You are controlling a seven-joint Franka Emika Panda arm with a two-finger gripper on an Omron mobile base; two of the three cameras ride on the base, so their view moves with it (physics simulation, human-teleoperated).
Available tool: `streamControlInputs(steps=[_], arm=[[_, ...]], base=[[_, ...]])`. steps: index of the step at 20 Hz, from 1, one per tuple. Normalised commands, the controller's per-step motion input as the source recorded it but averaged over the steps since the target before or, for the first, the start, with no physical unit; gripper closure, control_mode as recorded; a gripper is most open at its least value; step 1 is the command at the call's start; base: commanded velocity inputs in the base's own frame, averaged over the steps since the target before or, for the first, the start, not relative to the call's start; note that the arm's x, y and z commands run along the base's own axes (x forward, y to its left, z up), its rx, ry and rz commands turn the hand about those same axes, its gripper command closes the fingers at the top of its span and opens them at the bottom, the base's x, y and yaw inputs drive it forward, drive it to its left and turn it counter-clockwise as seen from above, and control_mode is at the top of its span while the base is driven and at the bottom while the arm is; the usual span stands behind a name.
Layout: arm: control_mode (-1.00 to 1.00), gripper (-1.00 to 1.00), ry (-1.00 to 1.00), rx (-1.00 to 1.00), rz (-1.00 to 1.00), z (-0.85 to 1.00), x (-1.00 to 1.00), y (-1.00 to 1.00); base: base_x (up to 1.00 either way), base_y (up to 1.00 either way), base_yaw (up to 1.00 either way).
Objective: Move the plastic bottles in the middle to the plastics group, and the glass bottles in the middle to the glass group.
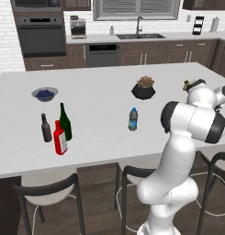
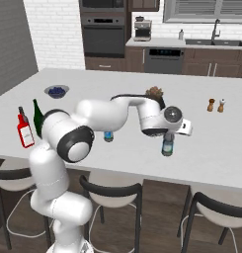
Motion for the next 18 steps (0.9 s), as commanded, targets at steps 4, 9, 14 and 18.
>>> streamControlInputs(steps=[4, 9, 14, 18], arm=[[-1.00, 1.00, 0.05, 0.00, -0.50, 0.00, -0.34, -0.87], [-1.00, 1.00, 0.00, 0.00, -0.47, 0.00, -0.53, -0.93], [-1.00, 1.00, 0.00, 0.00, -0.41, 0.00, -0.51, -0.76], [-1.00, 1.00, 0.03, 0.00, -0.30, 0.07, -0.11, -0.58]], base=[[0.00, 0.00, 0.00], [0.00, 0.00, 0.00], [0.00, 0.00, 0.00], [0.00, 0.00, 0.00]])
